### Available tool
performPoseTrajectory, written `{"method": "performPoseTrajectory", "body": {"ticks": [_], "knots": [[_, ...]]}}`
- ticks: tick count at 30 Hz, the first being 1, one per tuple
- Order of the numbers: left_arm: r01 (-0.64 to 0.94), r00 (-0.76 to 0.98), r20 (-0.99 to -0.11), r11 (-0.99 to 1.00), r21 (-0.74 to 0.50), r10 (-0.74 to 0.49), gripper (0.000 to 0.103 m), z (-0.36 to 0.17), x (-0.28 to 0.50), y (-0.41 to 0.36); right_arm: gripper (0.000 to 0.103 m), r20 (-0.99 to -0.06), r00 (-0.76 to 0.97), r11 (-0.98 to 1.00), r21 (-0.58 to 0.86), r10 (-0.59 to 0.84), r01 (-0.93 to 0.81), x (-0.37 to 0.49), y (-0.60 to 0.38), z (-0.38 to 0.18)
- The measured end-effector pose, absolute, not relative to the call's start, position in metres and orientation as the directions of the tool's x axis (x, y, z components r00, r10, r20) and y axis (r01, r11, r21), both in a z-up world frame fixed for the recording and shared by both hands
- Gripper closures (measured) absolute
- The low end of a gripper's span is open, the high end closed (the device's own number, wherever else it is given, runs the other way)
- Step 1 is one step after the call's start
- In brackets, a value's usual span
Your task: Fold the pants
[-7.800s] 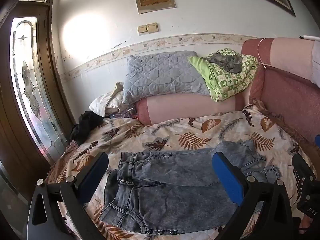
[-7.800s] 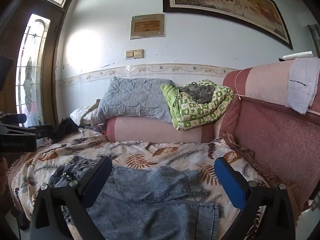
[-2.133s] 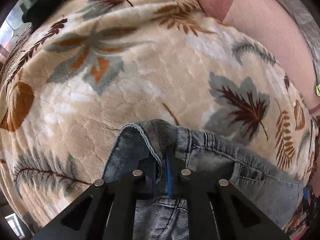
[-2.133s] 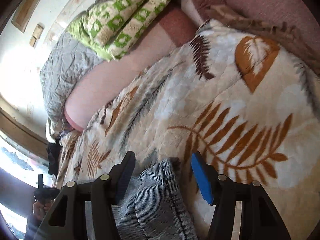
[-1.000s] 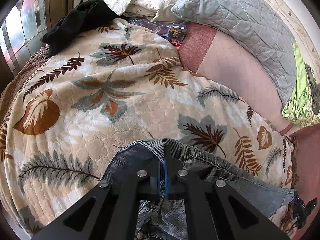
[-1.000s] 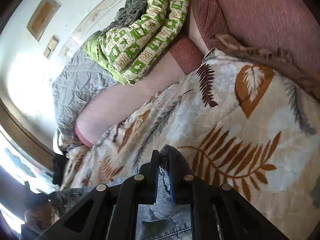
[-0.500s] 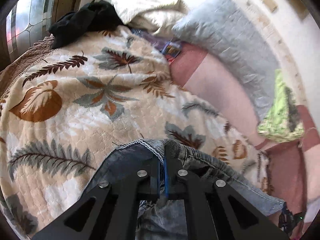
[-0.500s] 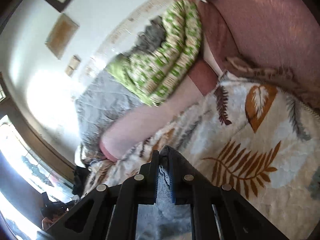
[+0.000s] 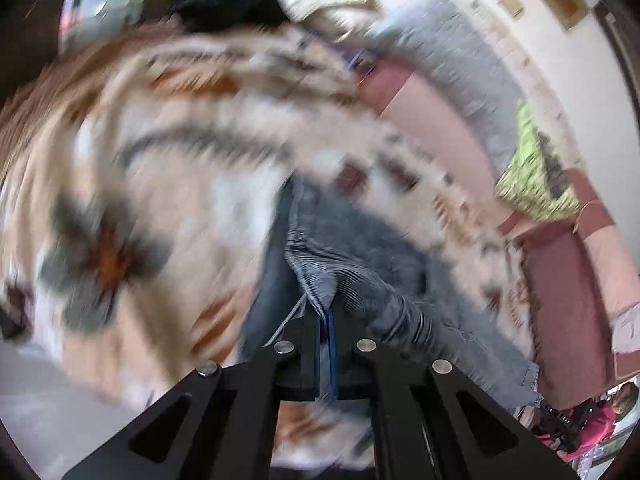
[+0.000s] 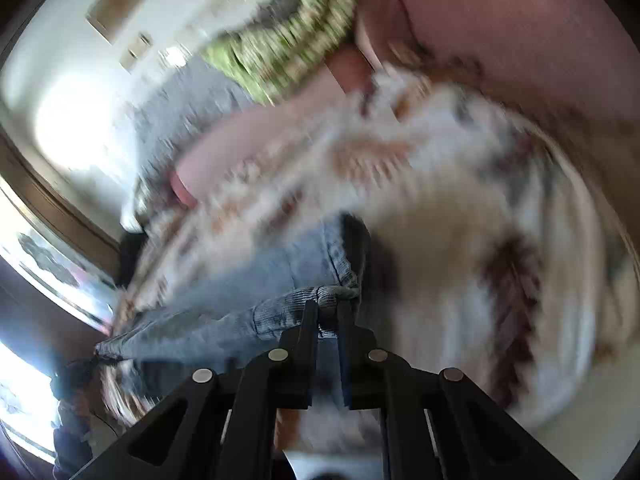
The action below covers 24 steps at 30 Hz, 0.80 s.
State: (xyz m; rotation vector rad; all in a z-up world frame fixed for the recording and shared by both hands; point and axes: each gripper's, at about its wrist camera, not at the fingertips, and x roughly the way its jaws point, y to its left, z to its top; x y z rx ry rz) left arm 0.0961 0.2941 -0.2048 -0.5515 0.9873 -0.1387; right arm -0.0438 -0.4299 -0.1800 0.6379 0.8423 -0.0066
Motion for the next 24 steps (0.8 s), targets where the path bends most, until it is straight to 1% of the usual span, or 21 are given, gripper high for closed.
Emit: {"method": "performPoseTrajectory", "body": {"ticks": [1,2,4,6,7,9,10,11,13,16,18,19,20,21,22,23,24], "knots": [[-0.153,0.534,-0.772,0.858,-0.491,-0.346,0.099,-0.215,0.091,0.296,0.09,-0.735,0.62,0.81,0.524,0.275,0.262,-0.052,-0.427,-0.195],[-0.177,0.507,-0.792,0.859,-0.48,-0.338,0.099,-0.227,0.086,0.3,0.09,-0.766,0.572,0.809,0.517,0.293,0.279,-0.056,-0.426,-0.205],[-0.213,0.489,-0.796,0.837,-0.505,-0.356,0.097,-0.239,0.078,0.307,0.09,-0.841,0.448,0.818,0.471,0.304,0.329,-0.064,-0.425,-0.226],[-0.203,0.51,-0.777,0.826,-0.526,-0.37,0.096,-0.231,0.073,0.31,0.09,-0.859,0.414,0.826,0.452,0.301,0.337,-0.068,-0.428,-0.226],[-0.189,0.523,-0.774,0.836,-0.514,-0.358,0.096,-0.222,0.071,0.31,0.088,-0.853,0.434,0.831,0.45,0.29,0.328,-0.069,-0.43,-0.219],[-0.175,0.561,-0.769,0.864,-0.472,-0.307,0.096,-0.203,0.067,0.31,0.068,-0.827,0.499,0.839,0.449,0.259,0.308,-0.069,-0.434,-0.198],[-0.169,0.589,-0.76,0.878,-0.447,-0.274,0.096,-0.192,0.064,0.31,0.041,-0.809,0.534,0.839,0.454,0.246,0.3,-0.066,-0.436,-0.189],[-0.157,0.613,-0.748,0.889,-0.431,-0.255,0.096,-0.181,0.062,0.311,0.03,-0.793,0.565,0.84,0.454,0.227,0.299,-0.059,-0.436,-0.181],[-0.114,0.65,-0.717,0.901,-0.418,-0.251,0.096,-0.161,0.057,0.304,0.03,-0.758,0.629,0.852,0.436,0.173,0.291,-0.045,-0.438,-0.172],[-0.055,0.661,-0.706,0.922,-0.384,-0.254,0.096,-0.148,0.056,0.287,0.03,-0.758,0.631,0.855,0.43,0.167,0.291,-0.005,-0.438,-0.177],[-0.012,0.651,-0.708,0.928,-0.372,-0.275,0.096,-0.147,0.06,0.271,0.032,-0.78,0.607,0.868,0.399,0.153,0.294,0.023,-0.439,-0.189],[0.0,0.637,-0.718,0.932,-0.362,-0.279,0.096,-0.149,0.065,0.263,0.039,-0.798,0.587,0.871,0.379,0.137,0.312,0.037,-0.44,-0.198],[0.001,0.626,-0.731,0.937,-0.349,-0.273,0.095,-0.152,0.071,0.259,0.049,-0.809,0.572,0.869,0.377,0.14,0.321,0.046,-0.438,-0.207],[-0.004,0.612,-0.746,0.943,-0.333,-0.261,0.092,-0.155,0.076,0.254,0.053,-0.815,0.559,0.864,0.385,0.153,0.325,0.05,-0.439,-0.213],[-0.01,0.599,-0.76,0.947,-0.323,-0.253,0.09,-0.16,0.083,0.251,0.057,-0.822,0.548,0.858,0.389,0.157,0.337,0.057,-0.44,-0.218],[-0.014,0.591,-0.767,0.947,-0.32,-0.25,0.088,-0.161,0.086,0.25,0.057,-0.824,0.548,0.856,0.383,0.146,0.348,0.058,-0.44,-0.22],[-0.019,0.582,-0.775,0.948,-0.318,-0.248,0.082,-0.164,0.09,0.248,0.057,-0.822,0.554,0.858,0.375,0.132,0.352,0.055,-0.439,-0.221]]}}
